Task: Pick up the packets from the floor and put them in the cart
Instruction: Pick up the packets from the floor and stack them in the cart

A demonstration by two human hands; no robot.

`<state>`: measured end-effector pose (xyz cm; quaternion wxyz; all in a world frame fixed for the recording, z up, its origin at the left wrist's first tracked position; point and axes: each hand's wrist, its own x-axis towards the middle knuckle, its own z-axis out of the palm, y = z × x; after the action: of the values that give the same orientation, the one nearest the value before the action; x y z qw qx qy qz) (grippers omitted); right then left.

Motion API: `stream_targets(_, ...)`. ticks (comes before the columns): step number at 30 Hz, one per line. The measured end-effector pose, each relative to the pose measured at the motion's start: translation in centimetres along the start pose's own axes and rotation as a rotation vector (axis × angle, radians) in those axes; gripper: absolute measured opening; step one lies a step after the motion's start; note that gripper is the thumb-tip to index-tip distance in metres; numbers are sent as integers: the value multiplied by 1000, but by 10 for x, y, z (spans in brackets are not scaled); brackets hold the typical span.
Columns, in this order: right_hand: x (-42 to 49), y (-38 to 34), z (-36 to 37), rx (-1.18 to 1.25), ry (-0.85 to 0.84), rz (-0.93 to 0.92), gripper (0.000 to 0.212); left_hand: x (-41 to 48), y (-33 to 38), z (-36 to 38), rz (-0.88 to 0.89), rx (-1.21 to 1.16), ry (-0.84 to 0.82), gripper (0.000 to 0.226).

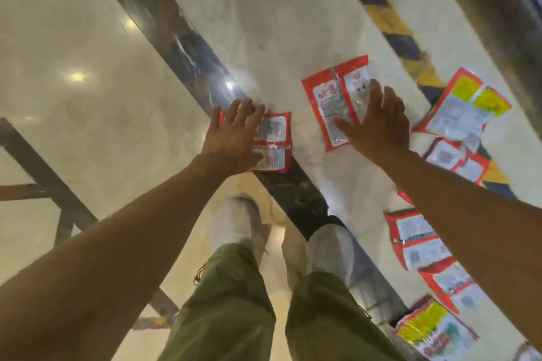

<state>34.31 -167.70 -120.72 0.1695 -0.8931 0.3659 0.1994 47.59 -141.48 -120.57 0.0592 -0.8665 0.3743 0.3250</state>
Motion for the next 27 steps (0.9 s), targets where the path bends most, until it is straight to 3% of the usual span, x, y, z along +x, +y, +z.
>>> stream_targets(6, 46, -7, 16, 262, -49, 291, 95, 28, -6, 21, 10, -35, 77, 83)
stream_targets(15, 15, -16, -27, 534, -261, 337, 42, 3, -9, -22, -163, -272, -131, 41)
stream_targets(21, -65, -34, -134, 826, -293, 376, 47, -80, -7, -123, -318, -643, -113, 44)
stream_targets(25, -130, -40, -237, 982, -255, 340, 87, -165, -5, -239, -310, -1077, 7, 64)
stream_targets(27, -168, -49, -303, 1061, -249, 322, 81, -213, 2, -302, -275, -1245, 58, 54)
